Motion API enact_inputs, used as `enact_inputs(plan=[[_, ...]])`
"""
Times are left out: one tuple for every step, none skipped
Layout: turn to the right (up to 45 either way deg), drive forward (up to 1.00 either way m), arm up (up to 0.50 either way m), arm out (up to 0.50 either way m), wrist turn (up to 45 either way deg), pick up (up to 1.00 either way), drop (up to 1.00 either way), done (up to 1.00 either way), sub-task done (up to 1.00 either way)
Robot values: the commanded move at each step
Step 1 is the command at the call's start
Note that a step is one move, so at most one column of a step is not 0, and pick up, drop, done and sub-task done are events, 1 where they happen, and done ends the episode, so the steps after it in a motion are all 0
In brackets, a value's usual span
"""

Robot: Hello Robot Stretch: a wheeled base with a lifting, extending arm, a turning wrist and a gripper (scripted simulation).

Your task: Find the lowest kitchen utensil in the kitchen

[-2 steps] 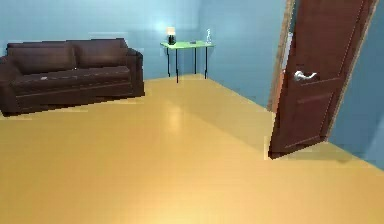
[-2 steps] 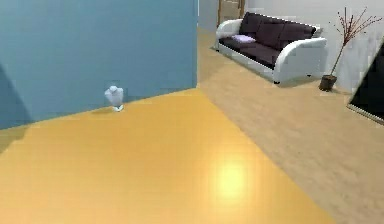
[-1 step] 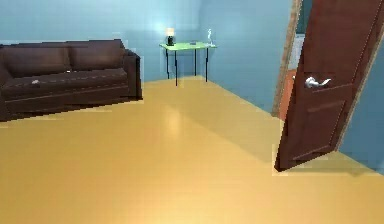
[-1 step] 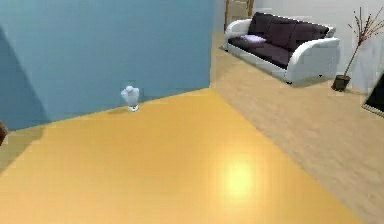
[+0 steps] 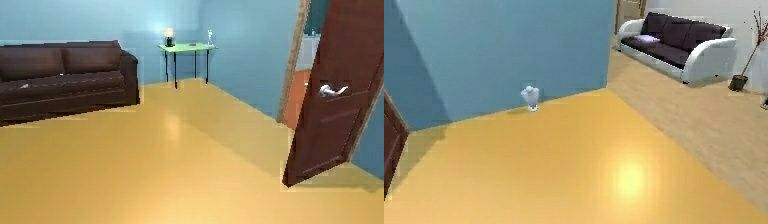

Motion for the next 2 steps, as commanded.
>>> enact_inputs(plan=[[12.0,0.0,0.0,0.0,0.0,0.0,0.0,0.0,0.0],[0.0,1.0,0.0,0.0,0.0,0.0,0.0,0.0,0.0]])
